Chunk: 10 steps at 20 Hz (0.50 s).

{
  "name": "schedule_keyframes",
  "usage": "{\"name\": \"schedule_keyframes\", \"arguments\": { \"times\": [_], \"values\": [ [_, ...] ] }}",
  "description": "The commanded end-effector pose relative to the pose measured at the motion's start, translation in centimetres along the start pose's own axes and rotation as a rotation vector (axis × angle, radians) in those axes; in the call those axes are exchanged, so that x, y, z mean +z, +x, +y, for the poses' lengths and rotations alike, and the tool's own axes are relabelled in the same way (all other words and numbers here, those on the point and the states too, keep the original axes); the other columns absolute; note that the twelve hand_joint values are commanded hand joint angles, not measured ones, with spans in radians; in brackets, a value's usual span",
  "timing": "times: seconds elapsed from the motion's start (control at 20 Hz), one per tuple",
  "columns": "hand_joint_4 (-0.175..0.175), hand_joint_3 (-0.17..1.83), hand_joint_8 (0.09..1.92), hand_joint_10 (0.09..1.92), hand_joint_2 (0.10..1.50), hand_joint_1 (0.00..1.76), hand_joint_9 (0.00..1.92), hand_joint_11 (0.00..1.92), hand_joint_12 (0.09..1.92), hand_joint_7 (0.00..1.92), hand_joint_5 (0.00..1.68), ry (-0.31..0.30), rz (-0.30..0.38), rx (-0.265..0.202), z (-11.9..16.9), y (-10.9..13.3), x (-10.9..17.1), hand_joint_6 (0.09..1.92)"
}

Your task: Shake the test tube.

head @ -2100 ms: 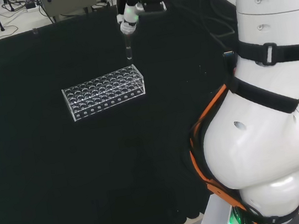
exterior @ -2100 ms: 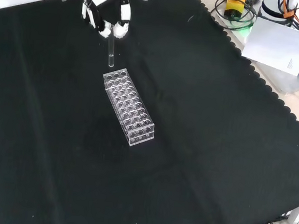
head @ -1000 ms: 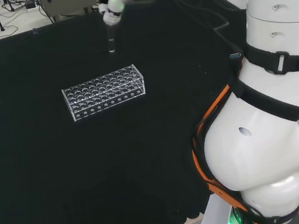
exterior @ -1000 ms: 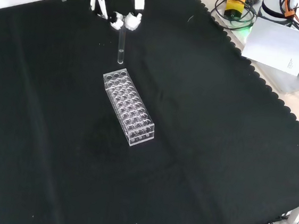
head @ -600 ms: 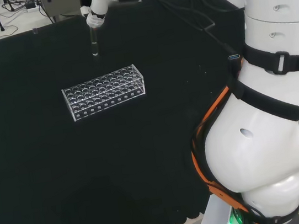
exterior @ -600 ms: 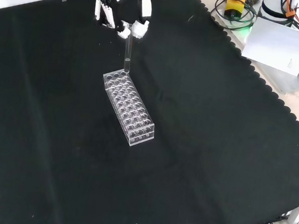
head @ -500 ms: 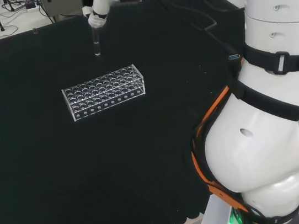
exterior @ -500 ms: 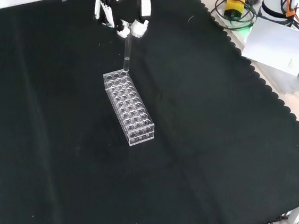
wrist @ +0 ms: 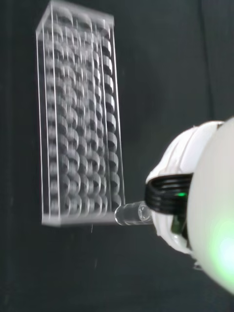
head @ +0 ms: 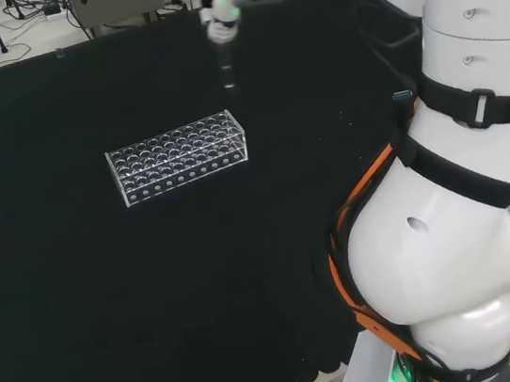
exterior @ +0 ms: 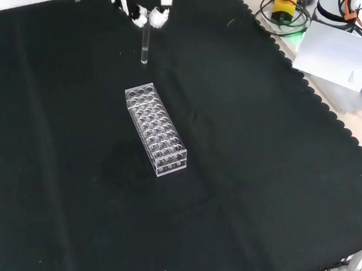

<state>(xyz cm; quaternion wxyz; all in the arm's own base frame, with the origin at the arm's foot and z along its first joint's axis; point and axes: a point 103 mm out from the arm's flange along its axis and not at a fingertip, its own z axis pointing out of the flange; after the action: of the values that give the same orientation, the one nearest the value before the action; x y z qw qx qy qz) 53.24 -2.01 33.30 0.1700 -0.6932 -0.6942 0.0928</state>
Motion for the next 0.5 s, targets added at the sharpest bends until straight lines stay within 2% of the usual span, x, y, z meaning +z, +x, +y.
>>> {"name": "schedule_keyframes", "arguments": {
  "times": [0.05,0.25,0.5],
  "values": [
    [-0.175,0.79,0.68,0.15,0.52,1.44,1.49,0.88,1.18,1.44,1.37,-0.006,-0.041,0.172,-1.7,-7.1,-0.9,0.51],
    [-0.175,0.79,0.68,0.15,0.52,1.44,1.49,0.88,1.18,1.44,1.37,-0.022,-0.052,0.217,-2.1,-9.0,-1.8,0.51],
    [-0.175,0.79,0.67,0.15,0.52,1.44,1.49,0.88,1.18,1.44,1.37,-0.029,-0.037,0.179,-1.6,-7.5,-1.9,0.51]
  ]
}}
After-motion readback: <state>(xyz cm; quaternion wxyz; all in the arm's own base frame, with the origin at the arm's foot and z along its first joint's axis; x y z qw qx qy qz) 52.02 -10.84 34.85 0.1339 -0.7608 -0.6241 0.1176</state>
